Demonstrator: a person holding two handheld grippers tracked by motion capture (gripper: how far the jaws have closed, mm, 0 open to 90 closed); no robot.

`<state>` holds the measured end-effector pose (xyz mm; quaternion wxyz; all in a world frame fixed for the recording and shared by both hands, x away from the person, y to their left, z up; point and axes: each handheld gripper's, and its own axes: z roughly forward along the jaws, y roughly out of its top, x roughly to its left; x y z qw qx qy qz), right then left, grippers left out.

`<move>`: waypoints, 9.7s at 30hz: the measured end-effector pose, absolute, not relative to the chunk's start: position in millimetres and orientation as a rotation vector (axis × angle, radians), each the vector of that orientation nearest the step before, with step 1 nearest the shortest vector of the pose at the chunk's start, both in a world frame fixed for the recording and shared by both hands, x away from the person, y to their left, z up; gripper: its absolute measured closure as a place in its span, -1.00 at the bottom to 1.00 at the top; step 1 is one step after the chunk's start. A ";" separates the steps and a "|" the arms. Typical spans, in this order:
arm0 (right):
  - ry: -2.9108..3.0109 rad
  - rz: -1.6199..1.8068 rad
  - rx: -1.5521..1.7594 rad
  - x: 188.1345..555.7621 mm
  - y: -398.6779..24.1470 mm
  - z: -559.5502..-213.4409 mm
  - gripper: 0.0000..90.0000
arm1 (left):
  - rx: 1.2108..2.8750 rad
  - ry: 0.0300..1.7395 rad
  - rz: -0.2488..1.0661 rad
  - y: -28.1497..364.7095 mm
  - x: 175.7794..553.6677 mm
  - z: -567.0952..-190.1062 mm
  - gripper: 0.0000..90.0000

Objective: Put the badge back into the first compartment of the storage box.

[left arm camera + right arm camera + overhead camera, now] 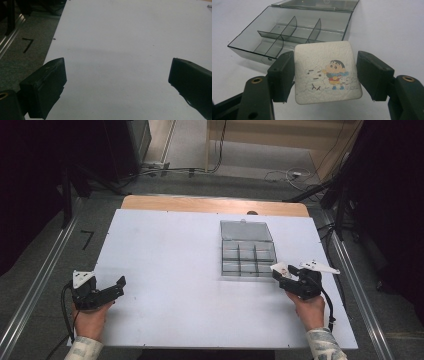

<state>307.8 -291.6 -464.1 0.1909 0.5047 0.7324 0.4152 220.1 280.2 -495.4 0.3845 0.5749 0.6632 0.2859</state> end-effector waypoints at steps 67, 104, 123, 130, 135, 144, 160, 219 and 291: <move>2.122 1.211 1.362 352.0 -202.6 -466.5 -0.31 | 1.465 1.669 0.720 279.9 219.1 -493.7 -0.96; 2.147 1.230 1.336 373.2 -164.3 -462.0 -0.31 | 1.460 1.669 0.715 281.8 218.7 -494.0 -0.96; 2.161 1.260 1.367 385.4 -151.0 -463.7 -0.31 | 1.458 1.669 0.716 282.4 218.5 -493.5 -0.96; 2.163 1.280 1.389 390.2 -146.3 -465.9 -0.31 | 1.458 1.669 0.718 282.7 218.2 -493.3 -0.96; 2.182 1.279 1.417 395.3 -145.2 -467.9 -0.33 | 1.461 1.670 0.717 283.3 218.4 -493.7 -0.96; 2.162 1.289 1.440 396.3 -149.5 -464.9 -0.53 | 1.461 1.671 0.718 283.6 218.1 -493.8 -0.96; 2.201 1.230 1.364 387.2 -154.8 -455.8 -0.58 | 1.464 1.672 0.723 283.1 217.5 -493.9 -0.96; 2.190 1.174 1.299 355.7 -185.5 -444.8 -0.65 | 1.464 1.672 0.713 282.0 217.5 -494.7 -0.96; 2.121 1.175 1.381 329.9 -249.1 -459.6 -0.65 | 1.473 1.672 0.713 279.3 218.5 -495.6 -0.96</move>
